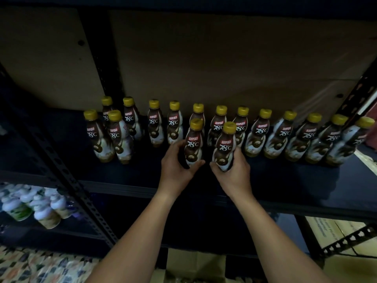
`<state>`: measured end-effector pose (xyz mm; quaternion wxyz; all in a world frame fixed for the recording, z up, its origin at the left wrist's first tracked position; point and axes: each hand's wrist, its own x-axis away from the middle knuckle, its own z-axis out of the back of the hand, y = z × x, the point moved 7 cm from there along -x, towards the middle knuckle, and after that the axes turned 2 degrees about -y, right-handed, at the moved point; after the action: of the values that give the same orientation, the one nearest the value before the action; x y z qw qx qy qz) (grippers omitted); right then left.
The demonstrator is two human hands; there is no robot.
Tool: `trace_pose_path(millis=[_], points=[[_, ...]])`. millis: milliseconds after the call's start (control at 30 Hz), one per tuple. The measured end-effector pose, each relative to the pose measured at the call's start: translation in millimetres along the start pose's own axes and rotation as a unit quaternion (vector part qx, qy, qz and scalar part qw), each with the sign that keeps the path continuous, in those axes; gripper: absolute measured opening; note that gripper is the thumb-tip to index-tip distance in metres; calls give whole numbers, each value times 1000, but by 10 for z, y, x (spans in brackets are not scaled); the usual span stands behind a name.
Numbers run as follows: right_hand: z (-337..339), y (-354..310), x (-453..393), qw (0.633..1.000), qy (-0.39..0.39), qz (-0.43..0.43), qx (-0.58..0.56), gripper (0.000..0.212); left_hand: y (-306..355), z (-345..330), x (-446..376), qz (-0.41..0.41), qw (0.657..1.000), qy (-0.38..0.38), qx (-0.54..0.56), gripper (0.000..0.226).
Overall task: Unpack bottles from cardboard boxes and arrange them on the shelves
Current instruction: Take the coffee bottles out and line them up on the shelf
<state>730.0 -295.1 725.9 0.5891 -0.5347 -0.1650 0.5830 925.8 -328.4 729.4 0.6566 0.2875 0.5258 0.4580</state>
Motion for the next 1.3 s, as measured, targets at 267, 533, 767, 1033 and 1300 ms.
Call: trace_pose_path(millis=[267, 533, 767, 1033, 1300], points=[[-436, -270, 51, 996, -83, 12, 36, 76, -127, 475, 119, 29, 994, 94, -35, 57], [-1064, -514, -52, 993, -117, 8, 20, 72, -189, 873, 53, -7, 978, 148, -149, 63], [-1223, -575, -89, 993, -118, 17, -1, 71, -211, 947, 79, -22, 974, 160, -159, 62], [-1260, -496, -39, 991, -136, 12, 10, 78, -259, 933, 119, -27, 971, 174, -164, 62], [-1243, -537, -25, 990, -136, 24, 12, 71, -274, 914, 118, -24, 969, 173, -177, 67]])
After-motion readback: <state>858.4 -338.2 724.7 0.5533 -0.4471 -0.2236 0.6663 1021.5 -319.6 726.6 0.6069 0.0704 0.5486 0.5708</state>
